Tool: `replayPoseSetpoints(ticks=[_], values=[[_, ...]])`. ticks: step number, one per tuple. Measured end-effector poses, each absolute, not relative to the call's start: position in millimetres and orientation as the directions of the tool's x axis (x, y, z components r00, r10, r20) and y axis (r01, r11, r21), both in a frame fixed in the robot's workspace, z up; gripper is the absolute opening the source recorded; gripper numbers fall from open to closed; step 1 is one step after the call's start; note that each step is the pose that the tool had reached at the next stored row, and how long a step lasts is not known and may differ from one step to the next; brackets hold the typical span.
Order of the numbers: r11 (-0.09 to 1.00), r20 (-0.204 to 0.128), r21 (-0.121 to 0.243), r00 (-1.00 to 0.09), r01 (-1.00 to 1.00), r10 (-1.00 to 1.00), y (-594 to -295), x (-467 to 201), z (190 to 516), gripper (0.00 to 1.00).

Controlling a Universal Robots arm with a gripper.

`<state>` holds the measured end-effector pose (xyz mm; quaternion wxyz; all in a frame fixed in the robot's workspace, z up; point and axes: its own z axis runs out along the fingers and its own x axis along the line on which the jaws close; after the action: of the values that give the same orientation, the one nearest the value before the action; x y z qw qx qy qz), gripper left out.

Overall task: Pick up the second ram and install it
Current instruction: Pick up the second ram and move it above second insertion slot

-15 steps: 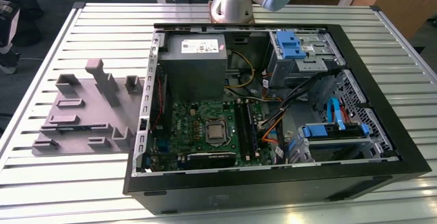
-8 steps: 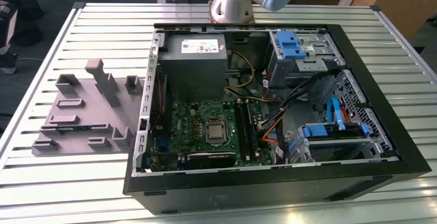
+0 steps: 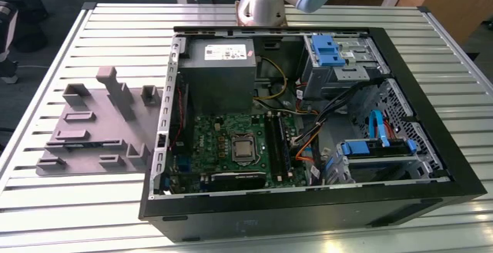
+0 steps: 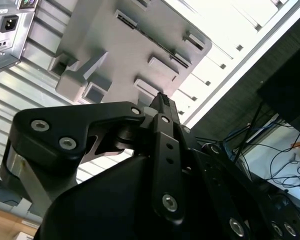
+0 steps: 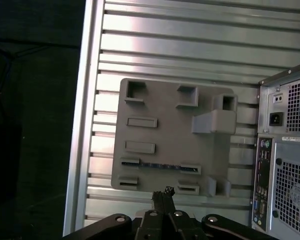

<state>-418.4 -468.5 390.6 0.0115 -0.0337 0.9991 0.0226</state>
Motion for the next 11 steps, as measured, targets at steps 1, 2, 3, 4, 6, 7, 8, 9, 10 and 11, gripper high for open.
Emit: replayPoseSetpoints(ticks=[1,2,3,4,6,7,8,9,10,11], values=[[0.996,-0.024,0.044,-0.997,-0.073,-0.072,-468.6,-418.5,390.6,0.11],[0.996,-0.024,0.044,-0.997,-0.078,-0.077,-468.6,-418.7,390.6,0.11],[0.995,-0.024,0.044,-0.996,-0.084,-0.083,-468.8,-418.9,390.5,0.11],[0.995,-0.024,0.044,-0.996,-0.091,-0.089,-468.8,-419.0,390.5,0.11],[0.994,-0.024,0.044,-0.995,-0.102,-0.101,-468.9,-419.2,390.5,0.11],[0.993,-0.024,0.044,-0.994,-0.107,-0.106,-469.0,-419.4,390.5,0.11],[0.993,-0.024,0.044,-0.993,-0.113,-0.112,-469.1,-419.6,390.6,0.11],[0.992,-0.024,0.044,-0.993,-0.118,-0.117,-469.1,-419.6,390.5,0.11],[0.991,-0.024,0.044,-0.992,-0.124,-0.123,-469.2,-419.7,390.5,0.11],[0.991,-0.025,0.044,-0.991,-0.129,-0.128,-469.3,-419.8,390.5,0.11]])
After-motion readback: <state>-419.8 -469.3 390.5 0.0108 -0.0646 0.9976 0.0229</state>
